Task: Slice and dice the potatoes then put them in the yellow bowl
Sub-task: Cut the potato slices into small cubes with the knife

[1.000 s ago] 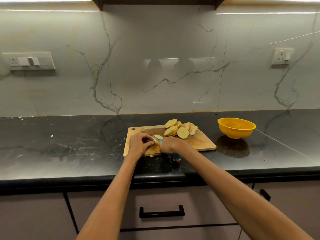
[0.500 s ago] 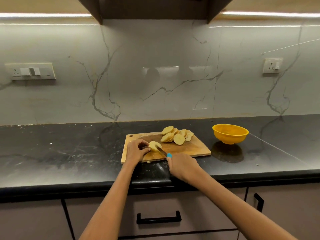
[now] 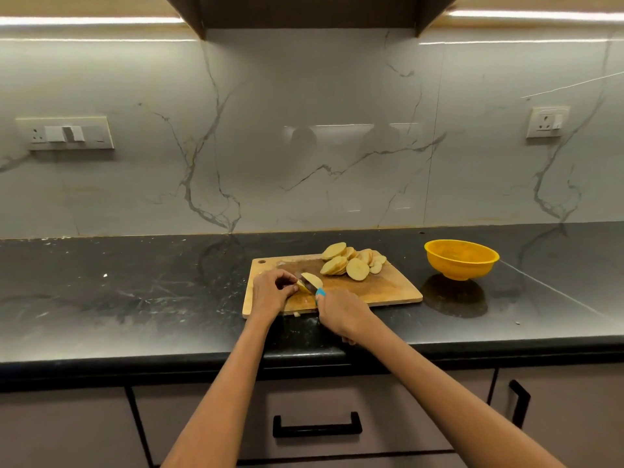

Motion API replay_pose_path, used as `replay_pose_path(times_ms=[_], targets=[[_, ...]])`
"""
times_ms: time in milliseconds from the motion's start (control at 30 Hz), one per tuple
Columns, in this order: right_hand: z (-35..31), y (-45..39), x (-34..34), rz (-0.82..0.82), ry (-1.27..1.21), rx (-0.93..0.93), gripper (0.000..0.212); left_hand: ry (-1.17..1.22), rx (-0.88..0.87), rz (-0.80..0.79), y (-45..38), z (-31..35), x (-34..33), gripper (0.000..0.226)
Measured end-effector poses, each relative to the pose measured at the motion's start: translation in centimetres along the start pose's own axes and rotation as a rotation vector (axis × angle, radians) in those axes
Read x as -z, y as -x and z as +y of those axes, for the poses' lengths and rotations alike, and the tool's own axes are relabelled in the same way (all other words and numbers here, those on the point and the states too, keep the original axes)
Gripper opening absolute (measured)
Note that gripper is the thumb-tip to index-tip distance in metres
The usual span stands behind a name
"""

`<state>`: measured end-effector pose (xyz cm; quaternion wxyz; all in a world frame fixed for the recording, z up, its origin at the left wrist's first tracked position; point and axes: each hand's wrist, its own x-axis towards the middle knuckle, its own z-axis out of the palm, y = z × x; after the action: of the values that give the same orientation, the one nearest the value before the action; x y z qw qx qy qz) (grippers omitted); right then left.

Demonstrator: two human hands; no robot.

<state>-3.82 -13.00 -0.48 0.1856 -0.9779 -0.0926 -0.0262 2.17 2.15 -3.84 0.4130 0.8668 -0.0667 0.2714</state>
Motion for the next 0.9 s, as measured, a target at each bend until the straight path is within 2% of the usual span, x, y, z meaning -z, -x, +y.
replay_pose_path(times_ms=[167, 267, 467, 633, 800, 900], targets=[[-1.2, 0.0, 0.1, -0.054, 0.156, 0.003, 0.033, -0.009, 0.011, -0.015, -0.1, 0.1, 0.0, 0.015], [-2.1, -0.2, 1.2, -0.138, 0.16, -0.016, 0.026, -0.014, 0.014, -0.011, 0.0, 0.2, 0.0, 0.015], [-2.7, 0.1, 1.8, -0.158, 0.217, 0.015, 0.03, -0.013, 0.015, 0.006, 0.0, 0.5, 0.1, 0.012], [-1.0, 3.2, 0.2, -0.012, 0.324, 0.061, 0.031, -0.026, 0.028, 0.028, 0.1, 0.4, 0.1, 0.015], [-0.6, 5.1, -0.3, 0.228, 0.187, 0.045, 0.036, -0.037, 0.048, 0.022, 0.0, 0.4, -0.2, 0.016], [0.2, 3.8, 0.1, 0.274, 0.102, -0.003, 0.037, -0.074, 0.062, -0.023, -0.6, 0.4, -0.6, 0.026]])
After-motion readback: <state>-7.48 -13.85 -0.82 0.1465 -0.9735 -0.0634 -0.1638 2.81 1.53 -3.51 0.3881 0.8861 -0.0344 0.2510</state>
